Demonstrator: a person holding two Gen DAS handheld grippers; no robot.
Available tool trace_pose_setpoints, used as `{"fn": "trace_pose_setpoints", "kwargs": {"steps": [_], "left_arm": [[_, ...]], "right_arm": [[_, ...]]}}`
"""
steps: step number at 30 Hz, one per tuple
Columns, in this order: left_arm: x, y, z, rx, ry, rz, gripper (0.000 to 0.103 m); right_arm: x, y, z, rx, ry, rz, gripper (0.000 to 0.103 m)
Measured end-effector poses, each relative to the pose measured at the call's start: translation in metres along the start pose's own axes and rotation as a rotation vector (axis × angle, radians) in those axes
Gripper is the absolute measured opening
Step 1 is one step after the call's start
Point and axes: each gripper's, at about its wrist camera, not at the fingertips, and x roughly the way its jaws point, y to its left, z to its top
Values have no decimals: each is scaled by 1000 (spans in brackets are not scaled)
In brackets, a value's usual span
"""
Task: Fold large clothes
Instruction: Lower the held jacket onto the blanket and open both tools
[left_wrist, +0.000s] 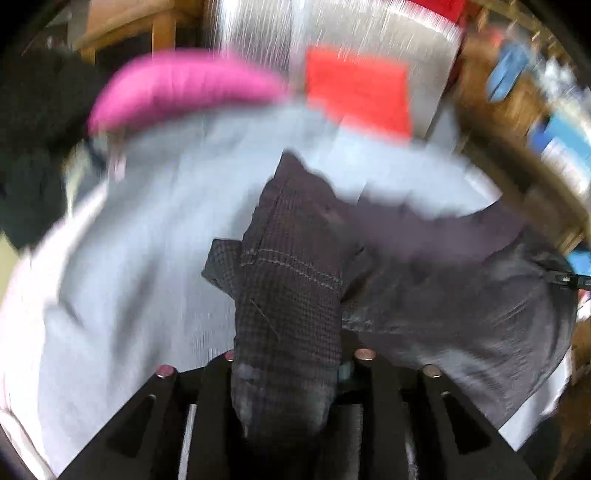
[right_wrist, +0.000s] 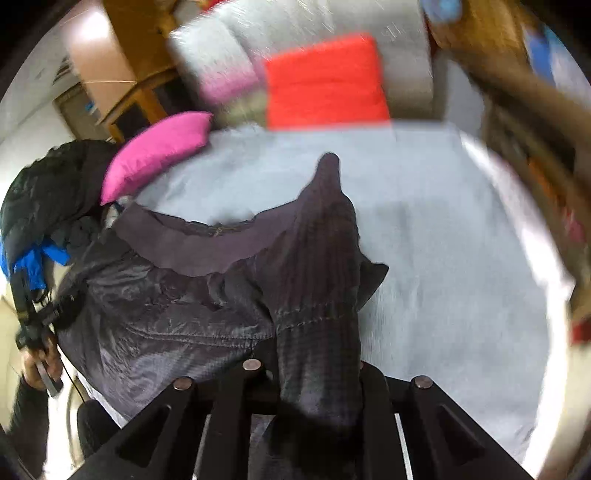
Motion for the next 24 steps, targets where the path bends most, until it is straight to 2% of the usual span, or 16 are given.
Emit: {"fn": "trace_pose_setpoints", "kwargs": {"steps": [1,3,4,5,7,10,12,13,15,16,19,22,24], "left_arm": [[18,4,-10,-1,58,28,57],[15,13,-20,-19,-1,25,67],[9,16,-21,-18,-12,48,76],[2,17,-20,-8,-15,86,77],[-16,19,-15,25,-52,134,77],[-42,19,-9,36,-118,171,77],[-55,15,-5,24,-170,233,77],[-60,8,-4,22,-189,229,77],[-64,-10,-6,33,-217,171,77],[-65,-25,-8,59,-236,157,77],[-58,-59,-11,106,-239,122,77],[-31,-90,-14,124,-182,53,77],[1,-107,-17,135,-126,74,77]], "right_arm": [[22,-14,-15,51,62,-17,23],[47,-31,-39,118,126,-50,55],[46,-36,-49,149,95,-48,63],[42,-39,-53,164,79,-53,73],[30,-44,-59,184,58,-65,74],[-1,-47,-56,179,-10,-152,75],[-18,-39,-49,162,-63,-135,75],[-27,-29,-43,142,-91,-99,75],[-29,-10,-31,97,-93,-17,80],[-25,4,-26,66,-74,46,81],[-6,23,-16,37,-26,159,81],[34,12,-5,88,43,191,81],[57,-8,-4,168,80,183,80]]}}
